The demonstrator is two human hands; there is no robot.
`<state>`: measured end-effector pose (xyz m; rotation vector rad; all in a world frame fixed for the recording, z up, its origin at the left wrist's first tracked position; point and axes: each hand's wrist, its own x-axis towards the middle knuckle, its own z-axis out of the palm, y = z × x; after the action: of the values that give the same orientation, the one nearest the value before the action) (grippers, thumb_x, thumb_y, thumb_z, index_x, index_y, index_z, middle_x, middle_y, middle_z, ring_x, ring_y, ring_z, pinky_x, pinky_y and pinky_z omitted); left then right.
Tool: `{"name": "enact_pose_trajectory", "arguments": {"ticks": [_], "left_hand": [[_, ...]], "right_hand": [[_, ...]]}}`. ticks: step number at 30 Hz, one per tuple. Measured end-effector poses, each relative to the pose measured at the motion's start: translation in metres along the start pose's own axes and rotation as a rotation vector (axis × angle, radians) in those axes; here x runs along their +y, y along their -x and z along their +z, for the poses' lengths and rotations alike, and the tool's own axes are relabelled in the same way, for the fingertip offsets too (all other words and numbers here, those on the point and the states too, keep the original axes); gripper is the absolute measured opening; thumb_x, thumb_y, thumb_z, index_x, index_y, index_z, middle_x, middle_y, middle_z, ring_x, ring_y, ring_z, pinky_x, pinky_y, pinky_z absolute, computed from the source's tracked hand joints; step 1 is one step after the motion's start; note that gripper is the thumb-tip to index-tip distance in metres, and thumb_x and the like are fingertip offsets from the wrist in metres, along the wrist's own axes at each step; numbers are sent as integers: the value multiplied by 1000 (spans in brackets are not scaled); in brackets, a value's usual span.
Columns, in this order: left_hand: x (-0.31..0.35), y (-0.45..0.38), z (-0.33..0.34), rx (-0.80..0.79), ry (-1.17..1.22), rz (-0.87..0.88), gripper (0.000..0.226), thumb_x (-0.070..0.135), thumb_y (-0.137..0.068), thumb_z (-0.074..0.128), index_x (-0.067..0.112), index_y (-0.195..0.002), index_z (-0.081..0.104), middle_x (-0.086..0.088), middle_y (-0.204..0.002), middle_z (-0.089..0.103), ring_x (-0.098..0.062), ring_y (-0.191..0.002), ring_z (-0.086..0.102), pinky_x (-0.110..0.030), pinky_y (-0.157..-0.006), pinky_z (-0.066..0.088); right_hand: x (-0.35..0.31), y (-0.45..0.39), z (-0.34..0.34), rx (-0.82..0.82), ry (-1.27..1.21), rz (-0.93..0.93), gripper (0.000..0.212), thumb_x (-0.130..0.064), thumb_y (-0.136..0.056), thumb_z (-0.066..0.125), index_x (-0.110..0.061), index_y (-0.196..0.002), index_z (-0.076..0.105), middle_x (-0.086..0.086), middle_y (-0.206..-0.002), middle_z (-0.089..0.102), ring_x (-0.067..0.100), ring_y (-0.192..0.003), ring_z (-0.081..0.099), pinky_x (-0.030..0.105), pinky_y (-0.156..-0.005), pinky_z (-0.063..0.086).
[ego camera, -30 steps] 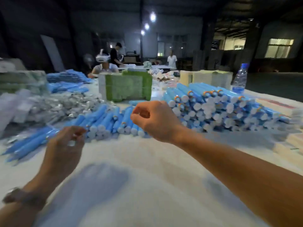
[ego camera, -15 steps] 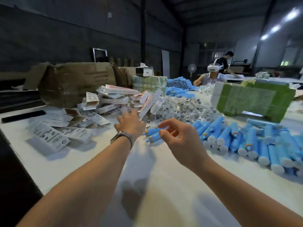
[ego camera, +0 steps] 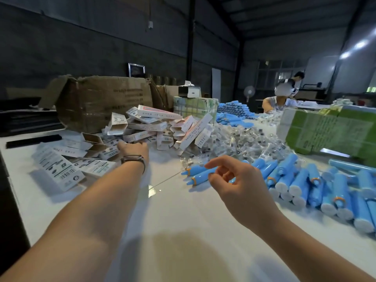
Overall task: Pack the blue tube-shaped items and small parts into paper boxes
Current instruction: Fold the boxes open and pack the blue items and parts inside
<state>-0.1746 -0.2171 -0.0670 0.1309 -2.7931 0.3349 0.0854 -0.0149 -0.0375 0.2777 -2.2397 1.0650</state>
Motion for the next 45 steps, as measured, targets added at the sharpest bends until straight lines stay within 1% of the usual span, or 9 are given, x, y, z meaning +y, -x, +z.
{"name": "enact_pose_trajectory", "arguments": {"ticks": [8, 12, 14, 19, 22, 29, 36, 41, 45], "left_hand": [[16, 40, -93, 344, 74, 270, 17, 19, -95, 51, 23, -97, 67, 6, -70, 56, -21, -78, 63, -40, -84, 36], [18, 85, -167, 599, 417, 350, 22, 28, -96, 48, 19, -77, 57, 8, -56, 44, -11, -49, 42, -24, -58, 32], [24, 111, -191, 628, 590, 448, 20, 31, -95, 45, 20, -79, 53, 4, -63, 54, -21, -53, 54, -27, -53, 44], [46, 146, -210, 473, 1059, 474, 12, 45, -93, 55, 34, -94, 57, 13, -77, 60, -10, -67, 58, -32, -54, 48], [56, 151, -205, 254, 1405, 419, 13, 42, -91, 63, 30, -95, 60, 7, -97, 62, -17, -86, 64, -34, -67, 59], [73, 185, -196, 31, 1988, 375, 26, 49, -89, 57, 36, -111, 51, -1, -87, 67, -10, -67, 70, -22, -53, 52], [132, 251, -168, -308, 2153, 672, 45, 49, -90, 58, 49, -132, 42, 18, -107, 72, -6, -100, 71, -28, -72, 60], [135, 257, -153, -303, 2306, 457, 34, 34, -89, 58, 43, -121, 57, -6, -122, 68, -32, -115, 66, -63, -98, 50], [134, 259, -143, -214, 2167, 553, 24, 37, -92, 60, 51, -110, 53, 13, -108, 67, -12, -105, 66, -41, -91, 54]], "right_hand": [[3, -7, -11, 54, -39, 41, 27, -11, -84, 65, -38, -80, 66, -2, -69, 62, 16, -59, 53, 31, -60, 45], [4, -11, -23, 102, -69, 57, 28, -8, -84, 65, -35, -83, 67, 1, -70, 62, 14, -55, 51, 29, -59, 45], [5, -15, -28, 135, -78, 60, 26, -8, -85, 65, -34, -85, 66, 3, -65, 61, 5, -53, 48, 25, -57, 42], [10, -12, -38, 54, -58, 18, 45, -17, -84, 71, -35, -120, 51, -6, -112, 53, 1, -99, 54, 3, -71, 39], [15, -6, -41, 17, 26, -15, 87, -28, -76, 79, -32, -146, 30, -6, -130, 37, 13, -122, 40, 18, -94, 39], [20, -5, -69, 163, 130, -19, 78, -25, -77, 79, -24, -144, 39, 0, -124, 61, 17, -101, 62, 38, -81, 54], [18, 17, -92, 256, 60, 52, 60, -39, -76, 67, -36, -132, 46, -12, -94, 68, 3, -74, 67, 33, -67, 57], [28, 17, -133, -227, -180, 173, 68, -18, -77, 83, -31, -134, 48, -3, -110, 61, 12, -90, 64, 30, -79, 58], [38, 11, -163, -295, -106, 165, 46, -21, -75, 66, -39, -117, 59, -8, -108, 65, 12, -96, 65, 23, -83, 56]]}}
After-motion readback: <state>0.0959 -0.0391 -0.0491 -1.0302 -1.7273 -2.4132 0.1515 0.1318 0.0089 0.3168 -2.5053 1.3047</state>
